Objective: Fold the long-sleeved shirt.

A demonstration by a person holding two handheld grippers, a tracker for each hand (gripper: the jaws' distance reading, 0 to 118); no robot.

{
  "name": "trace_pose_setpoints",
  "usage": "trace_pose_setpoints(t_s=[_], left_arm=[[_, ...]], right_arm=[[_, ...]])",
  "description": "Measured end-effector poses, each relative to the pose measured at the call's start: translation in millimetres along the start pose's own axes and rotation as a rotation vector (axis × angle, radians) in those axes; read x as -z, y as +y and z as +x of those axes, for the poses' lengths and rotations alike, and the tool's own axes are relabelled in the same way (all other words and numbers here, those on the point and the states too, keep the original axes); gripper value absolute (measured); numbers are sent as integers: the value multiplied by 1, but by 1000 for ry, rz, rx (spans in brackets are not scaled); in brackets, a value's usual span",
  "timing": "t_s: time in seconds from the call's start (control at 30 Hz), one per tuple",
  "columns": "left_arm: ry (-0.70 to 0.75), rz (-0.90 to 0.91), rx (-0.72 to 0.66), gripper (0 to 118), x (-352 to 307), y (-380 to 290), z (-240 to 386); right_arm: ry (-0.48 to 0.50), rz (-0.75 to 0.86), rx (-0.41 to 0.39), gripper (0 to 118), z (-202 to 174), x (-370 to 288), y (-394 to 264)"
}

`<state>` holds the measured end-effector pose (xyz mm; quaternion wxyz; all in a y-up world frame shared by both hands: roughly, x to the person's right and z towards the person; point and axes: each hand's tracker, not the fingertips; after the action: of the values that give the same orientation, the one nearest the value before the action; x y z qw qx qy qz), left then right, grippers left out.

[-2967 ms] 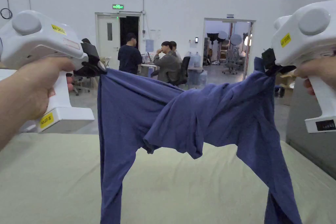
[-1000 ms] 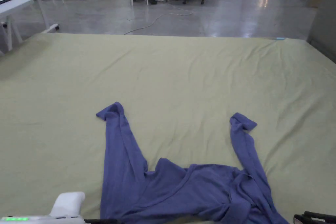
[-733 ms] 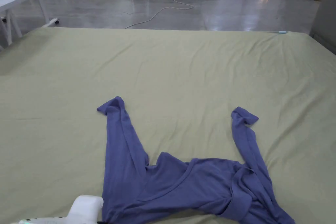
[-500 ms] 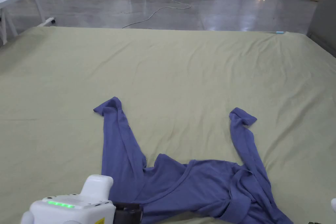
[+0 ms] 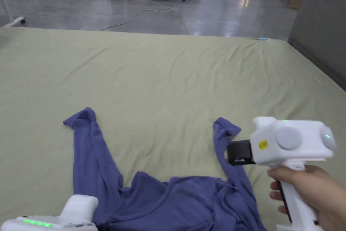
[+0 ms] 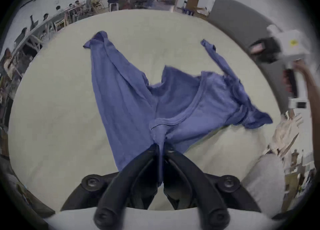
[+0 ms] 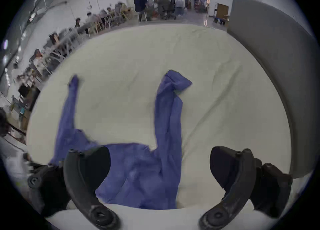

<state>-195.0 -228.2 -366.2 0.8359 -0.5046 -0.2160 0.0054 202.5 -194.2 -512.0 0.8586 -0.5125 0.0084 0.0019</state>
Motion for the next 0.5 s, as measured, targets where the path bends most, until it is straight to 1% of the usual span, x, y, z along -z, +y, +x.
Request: trace_pose_setpoints(t_s=[0.03,0.07,0.1,0.13,0.17,0.2,0.23,0.3,0.33,0.37,0.4,0.43,0.5], left_arm=[[-7,22,-17,1,-6,4,-2],[23,39,8,1,-16,8,-4],[21,51,9,1,-22,10,-3],[16,58,9,1,-27,13,-2],[1,71,10,1,-31,15,3],[-3,69,6,1,-34,17,4],[-16,73,1,1,-37,19,5],[-21,85,5,1,-38,25,7],[-53,81,-26,1,-39,28,8],[-67,94,-45,1,-41,33,6],[-85,104,-63,1,-45,38,5],[-104,119,-76,1,-51,44,4],[-128,149,-72,1,-66,56,6]], right_arm=[[-55,-48,1,115,-6,20,9],[-121,-104,-11,114,-14,42,17],[-129,-133,-12,110,-10,57,17],[-131,-155,-26,95,-2,68,15],[-122,-176,-46,53,-7,79,13],[-119,-190,-80,14,-11,85,11],[-130,-211,-104,1,-14,91,8],[-124,-237,-156,0,-15,90,-1],[-109,-238,-189,0,-13,85,-3],[-119,-209,-198,0,-11,76,-3],[-123,-184,-198,0,-9,64,-3],[-93,-132,-195,0,-4,44,0],[-24,-25,-160,0,9,-4,3]])
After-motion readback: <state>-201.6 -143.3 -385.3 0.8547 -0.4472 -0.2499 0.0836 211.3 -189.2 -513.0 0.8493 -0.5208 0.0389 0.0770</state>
